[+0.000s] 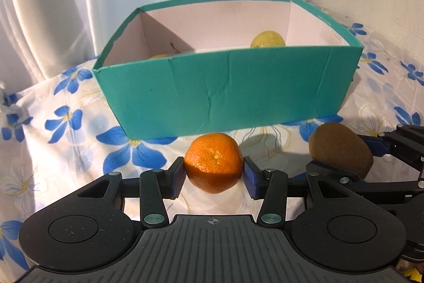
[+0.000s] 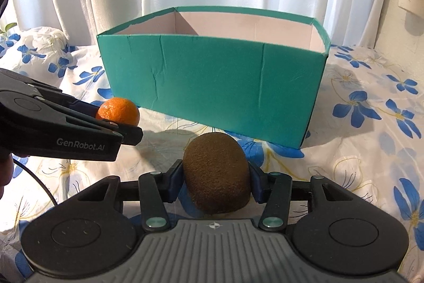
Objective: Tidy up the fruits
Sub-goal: 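Carry the mandarin and kiwi over the box and lower them inside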
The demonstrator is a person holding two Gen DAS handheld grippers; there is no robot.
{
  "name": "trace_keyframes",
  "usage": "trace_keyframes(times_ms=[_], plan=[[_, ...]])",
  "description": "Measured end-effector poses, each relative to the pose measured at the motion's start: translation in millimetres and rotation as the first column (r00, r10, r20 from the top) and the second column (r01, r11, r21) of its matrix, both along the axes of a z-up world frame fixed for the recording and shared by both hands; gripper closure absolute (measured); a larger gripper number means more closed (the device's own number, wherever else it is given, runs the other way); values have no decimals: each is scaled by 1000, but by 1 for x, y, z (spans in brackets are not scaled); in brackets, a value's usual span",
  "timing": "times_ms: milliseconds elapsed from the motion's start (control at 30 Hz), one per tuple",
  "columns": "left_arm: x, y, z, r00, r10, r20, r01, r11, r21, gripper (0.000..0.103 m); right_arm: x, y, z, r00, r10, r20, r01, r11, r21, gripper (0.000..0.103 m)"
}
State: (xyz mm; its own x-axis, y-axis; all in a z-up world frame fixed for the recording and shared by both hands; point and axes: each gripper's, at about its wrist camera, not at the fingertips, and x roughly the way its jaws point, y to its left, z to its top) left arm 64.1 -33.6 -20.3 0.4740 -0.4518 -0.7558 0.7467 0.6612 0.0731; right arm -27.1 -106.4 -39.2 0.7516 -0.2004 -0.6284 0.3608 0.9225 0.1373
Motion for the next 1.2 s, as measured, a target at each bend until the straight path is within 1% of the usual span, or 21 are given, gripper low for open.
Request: trace_keyframes(times_ms=[167,300,433,567,633,733,833,900,1033,1200], plan=[[1,-4,37,999,37,31,-36,999,-19,52,-11,-8,33,997,-35,62,37,999,-20,53],[6,-14,71,998,39,57,-37,999,-30,52,-13,-22,63,990,-73,121,78,996,-33,53],[13,-26,106,989,81,122,-76,996,-44,52,-3,-37,93,983,-91,158,102,993,-65,53],[18,-35,138,981,95,168,-86,994,-61,52,7,-50,124,977,-103,188,122,988,-96,53],[21,-39,152,977,99,189,-86,994,-73,52,10,-54,137,971,-107,212,132,985,-110,53],[29,-46,168,974,111,199,-96,992,-83,52,17,-56,154,966,-101,239,136,982,-133,53],[38,-53,177,973,128,194,-110,989,-104,52,23,-58,167,963,-84,256,124,981,-147,53],[41,-55,177,971,147,191,-128,986,-107,52,27,-57,170,961,-81,263,125,980,-156,53],[39,-55,163,968,162,190,-147,985,-93,52,31,-57,164,964,-84,252,118,985,-126,53],[34,-55,151,978,139,156,-125,987,-96,52,27,-47,154,972,-74,222,104,987,-123,53]])
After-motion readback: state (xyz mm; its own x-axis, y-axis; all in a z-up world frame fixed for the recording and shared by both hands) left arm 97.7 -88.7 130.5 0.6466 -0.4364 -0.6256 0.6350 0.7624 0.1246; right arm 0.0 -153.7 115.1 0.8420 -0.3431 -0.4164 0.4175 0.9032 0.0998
